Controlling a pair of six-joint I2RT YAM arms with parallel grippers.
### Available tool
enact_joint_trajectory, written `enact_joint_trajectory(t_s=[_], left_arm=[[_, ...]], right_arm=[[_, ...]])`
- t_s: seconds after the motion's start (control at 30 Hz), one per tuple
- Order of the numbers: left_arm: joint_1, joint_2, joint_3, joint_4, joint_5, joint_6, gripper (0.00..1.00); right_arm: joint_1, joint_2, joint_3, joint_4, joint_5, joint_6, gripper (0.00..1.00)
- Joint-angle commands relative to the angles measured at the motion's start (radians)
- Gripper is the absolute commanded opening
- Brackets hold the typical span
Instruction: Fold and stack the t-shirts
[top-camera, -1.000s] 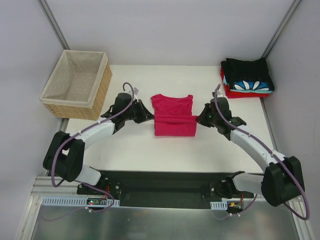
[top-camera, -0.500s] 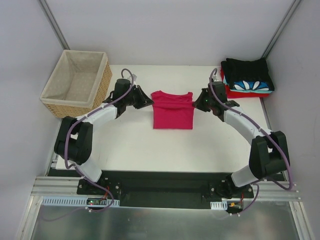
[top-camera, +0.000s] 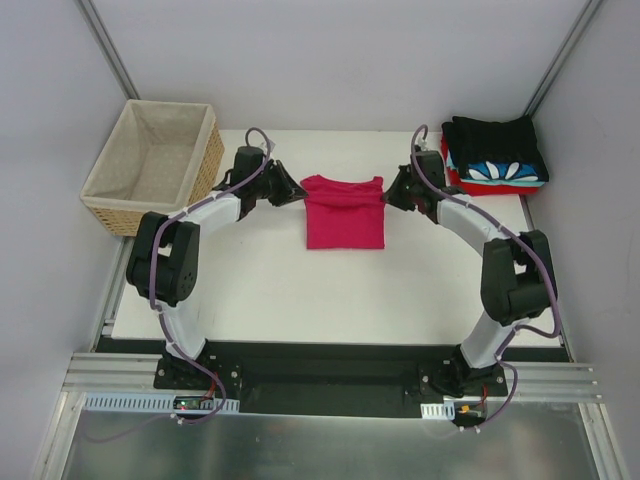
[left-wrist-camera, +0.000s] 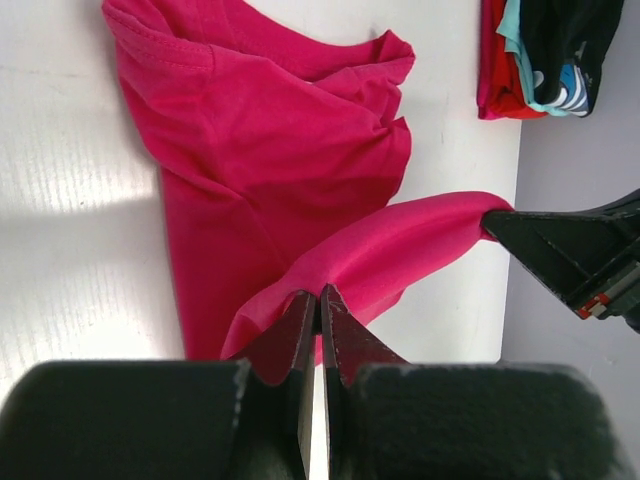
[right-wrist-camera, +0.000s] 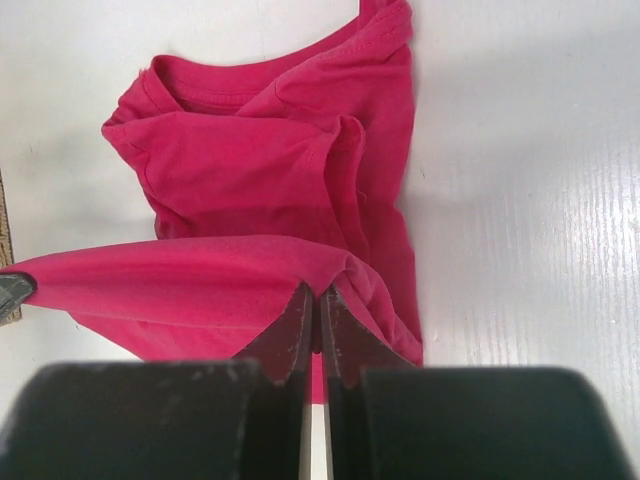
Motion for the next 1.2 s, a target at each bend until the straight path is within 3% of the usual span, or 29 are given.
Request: enact_joint_trajectory(t_s=[0.0,0.6,1.17], left_arm=[[0.013,-0.033,0.061,0.008,0.011,0.021,0.0],[0.012,-0.247,0.056,0.006,0.047,-0.012,0.0],[0.012,-0.103,0.099,0.017,0.047,-0.007,0.0]], right_arm=[[-0.01,-0.032,0.052,0.054,-0.004,-0.012,0.01],[0.009,-0.285,0.078,-0.02,0.027,-0.077,0.01],[0.015,-0.11,0.089,0.019,0.025,-0.058,0.01]])
